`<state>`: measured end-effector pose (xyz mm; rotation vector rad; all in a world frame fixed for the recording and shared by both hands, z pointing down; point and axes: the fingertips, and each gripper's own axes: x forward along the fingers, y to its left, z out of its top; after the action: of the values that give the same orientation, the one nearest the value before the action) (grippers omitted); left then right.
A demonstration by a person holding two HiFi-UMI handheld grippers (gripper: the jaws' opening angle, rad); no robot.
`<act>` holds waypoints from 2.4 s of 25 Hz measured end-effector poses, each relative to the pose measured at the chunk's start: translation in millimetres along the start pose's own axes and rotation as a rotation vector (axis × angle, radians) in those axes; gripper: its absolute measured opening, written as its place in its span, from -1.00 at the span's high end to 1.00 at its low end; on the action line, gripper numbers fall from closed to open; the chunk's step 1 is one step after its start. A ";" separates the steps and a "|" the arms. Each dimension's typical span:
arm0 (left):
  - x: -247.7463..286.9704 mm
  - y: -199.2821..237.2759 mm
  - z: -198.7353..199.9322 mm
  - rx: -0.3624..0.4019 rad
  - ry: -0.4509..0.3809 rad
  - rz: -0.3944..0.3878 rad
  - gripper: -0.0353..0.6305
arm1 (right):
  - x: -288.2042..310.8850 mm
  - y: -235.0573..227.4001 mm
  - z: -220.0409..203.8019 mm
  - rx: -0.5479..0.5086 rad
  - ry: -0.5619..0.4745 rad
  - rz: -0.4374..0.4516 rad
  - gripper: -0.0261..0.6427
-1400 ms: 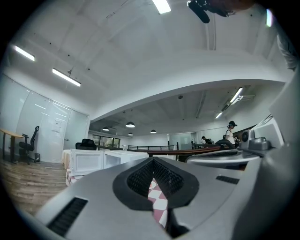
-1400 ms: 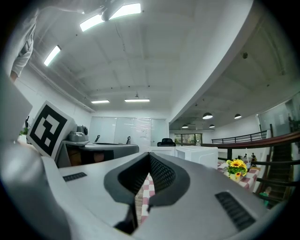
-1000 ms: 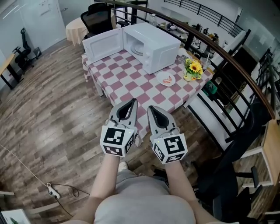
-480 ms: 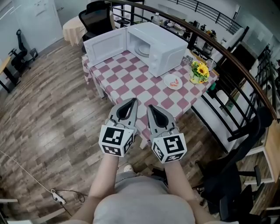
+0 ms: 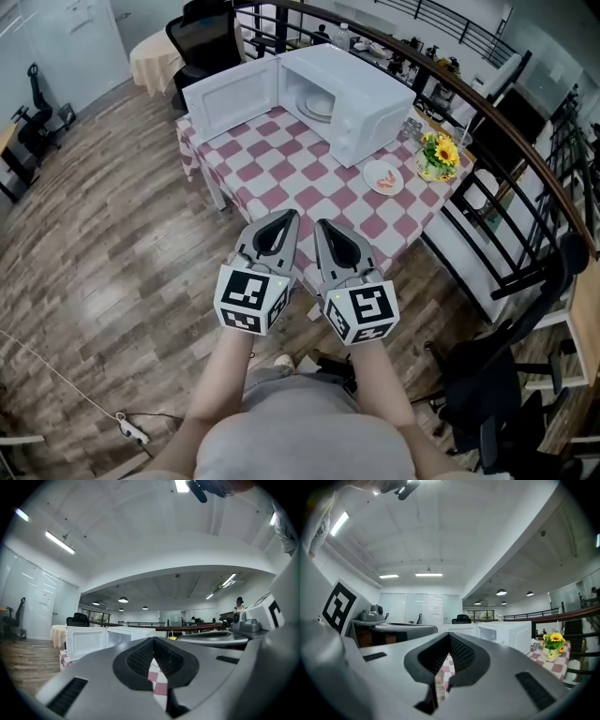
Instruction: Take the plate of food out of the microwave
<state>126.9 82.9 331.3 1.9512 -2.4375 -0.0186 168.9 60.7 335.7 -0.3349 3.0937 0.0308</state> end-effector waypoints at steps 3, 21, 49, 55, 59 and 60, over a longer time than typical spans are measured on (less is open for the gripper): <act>1.7 9.0 -5.7 -0.004 0.008 -0.004 0.89 | 8.7 4.5 -6.0 -0.006 0.016 0.008 0.85; 70.7 100.7 -8.7 -0.011 0.029 -0.030 0.89 | 125.8 -11.4 -12.1 -0.033 0.036 -0.010 0.85; 242.2 196.1 -22.5 -0.061 0.083 -0.214 0.89 | 254.7 -121.0 -31.7 -0.004 0.064 -0.253 0.85; 254.4 195.3 -26.5 -0.062 0.095 -0.258 0.89 | 261.4 -126.0 -36.1 -0.002 0.076 -0.287 0.85; 266.3 194.0 -28.6 -0.052 0.099 -0.305 0.89 | 264.1 -132.9 -40.1 -0.004 0.080 -0.327 0.85; 270.2 193.5 -29.5 -0.042 0.102 -0.321 0.89 | 265.5 -136.1 -42.3 -0.002 0.083 -0.341 0.85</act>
<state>-120.3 -138.3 367.0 2.2401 -2.0238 0.0235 -62.3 -129.9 367.3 -0.8778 3.0687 0.0117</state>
